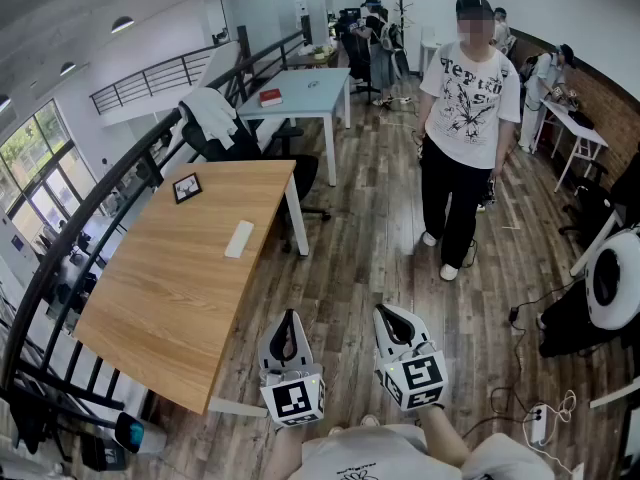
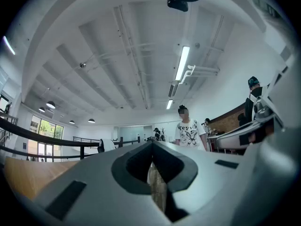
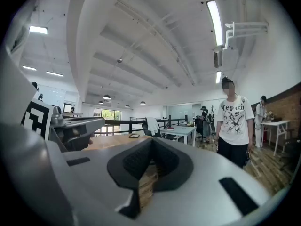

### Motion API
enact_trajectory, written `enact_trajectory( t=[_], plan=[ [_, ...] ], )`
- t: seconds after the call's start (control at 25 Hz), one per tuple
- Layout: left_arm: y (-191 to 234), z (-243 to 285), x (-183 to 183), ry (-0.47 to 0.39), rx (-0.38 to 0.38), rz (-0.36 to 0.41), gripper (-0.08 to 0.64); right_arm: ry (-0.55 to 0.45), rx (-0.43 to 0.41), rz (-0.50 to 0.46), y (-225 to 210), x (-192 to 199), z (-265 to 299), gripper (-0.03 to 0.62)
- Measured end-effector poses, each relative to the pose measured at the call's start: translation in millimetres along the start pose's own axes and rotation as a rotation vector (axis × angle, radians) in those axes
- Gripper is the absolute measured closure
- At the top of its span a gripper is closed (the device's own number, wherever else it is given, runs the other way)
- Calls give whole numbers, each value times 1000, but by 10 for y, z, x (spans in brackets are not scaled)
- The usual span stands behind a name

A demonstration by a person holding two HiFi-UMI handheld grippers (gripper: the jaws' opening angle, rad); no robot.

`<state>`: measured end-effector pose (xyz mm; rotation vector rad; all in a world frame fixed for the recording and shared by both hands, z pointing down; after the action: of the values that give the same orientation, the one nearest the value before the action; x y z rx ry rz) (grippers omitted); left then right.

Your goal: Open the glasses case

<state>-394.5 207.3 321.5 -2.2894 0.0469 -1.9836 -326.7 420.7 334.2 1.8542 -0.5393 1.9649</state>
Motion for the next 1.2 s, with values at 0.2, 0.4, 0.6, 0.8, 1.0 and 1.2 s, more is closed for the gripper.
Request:
enact_trajectory(
  t=[0.2, 0.4, 0.6, 0.8, 1.0, 1.2],
  plan=[
    [25, 103, -32, -21, -31, -19, 545, -26, -28, -23, -63, -66, 129, 588],
    [28, 174, -22, -4, -32, -29, 545, -44, -26, -24, -108, -79, 176, 588],
    [-13, 222, -23, 19, -27, -27, 545, -48, -35, -2, -183, -64, 189, 588],
    [-137, 229, -5, 31, -21, -36, 545, -45, -61, 33, -315, -32, 84, 586],
    [-164, 429, -119, -32, -8, -17, 545, -106, -63, 73, -507, -110, 141, 586],
    [-110, 449, -111, -50, -71, -17, 545, -99, -124, 78, -559, -41, 226, 586]
  ],
)
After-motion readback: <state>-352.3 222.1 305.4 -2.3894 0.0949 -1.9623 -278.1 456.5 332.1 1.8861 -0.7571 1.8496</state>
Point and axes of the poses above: the fingertips, and each gripper's own axes: z forward along the fingers, y to its left, x out of its underside, the point moved 9 cm from there along -z, backward along the fingers, and after that the axes turned 8 degrees about x, right-handed, at the moved point
